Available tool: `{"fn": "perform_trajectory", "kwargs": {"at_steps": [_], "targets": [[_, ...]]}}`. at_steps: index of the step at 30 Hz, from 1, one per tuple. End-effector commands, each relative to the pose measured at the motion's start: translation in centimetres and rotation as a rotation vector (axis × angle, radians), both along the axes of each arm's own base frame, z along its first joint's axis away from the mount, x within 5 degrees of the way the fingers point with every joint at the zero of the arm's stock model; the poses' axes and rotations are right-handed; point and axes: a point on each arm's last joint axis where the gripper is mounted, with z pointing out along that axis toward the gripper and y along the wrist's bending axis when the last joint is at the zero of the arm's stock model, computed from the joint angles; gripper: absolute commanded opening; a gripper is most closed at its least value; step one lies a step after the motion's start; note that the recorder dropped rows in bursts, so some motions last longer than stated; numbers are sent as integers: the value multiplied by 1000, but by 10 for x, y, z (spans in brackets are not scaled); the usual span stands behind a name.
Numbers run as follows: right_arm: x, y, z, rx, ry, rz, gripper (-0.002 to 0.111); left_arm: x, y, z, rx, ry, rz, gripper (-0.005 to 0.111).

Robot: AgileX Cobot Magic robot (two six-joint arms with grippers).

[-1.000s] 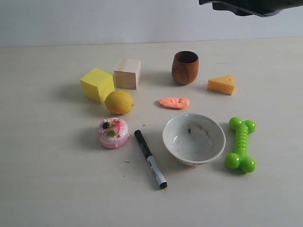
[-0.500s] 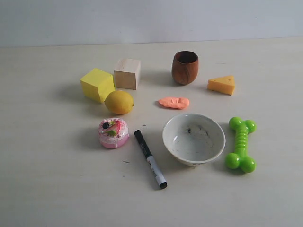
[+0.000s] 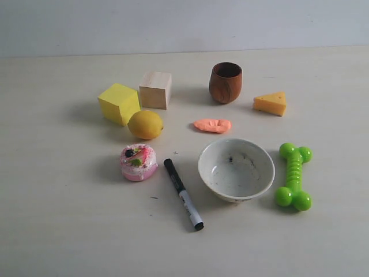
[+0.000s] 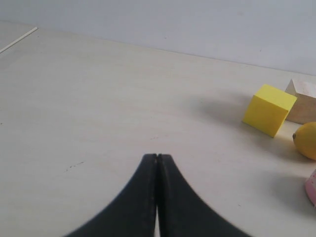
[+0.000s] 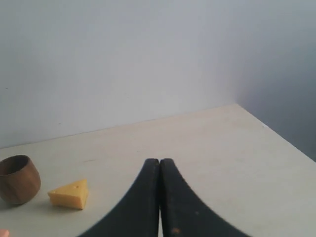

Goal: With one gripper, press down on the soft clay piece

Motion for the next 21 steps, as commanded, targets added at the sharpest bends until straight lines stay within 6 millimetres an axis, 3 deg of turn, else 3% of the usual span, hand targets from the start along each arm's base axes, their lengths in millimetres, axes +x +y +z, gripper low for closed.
{"fn": "perform_trajectory", "kwargs": {"at_steps": [1, 13, 21], "targets": [[-5, 5, -9, -52, -44, 72, 0, 0, 0, 1, -2, -14, -5, 0], [-12, 7, -70, -5, -5, 82, 0, 0, 0, 1, -2, -14, -5, 0], [-14, 7, -72, -41, 17, 87, 0, 0, 0, 1, -2, -14, -5, 0]]}}
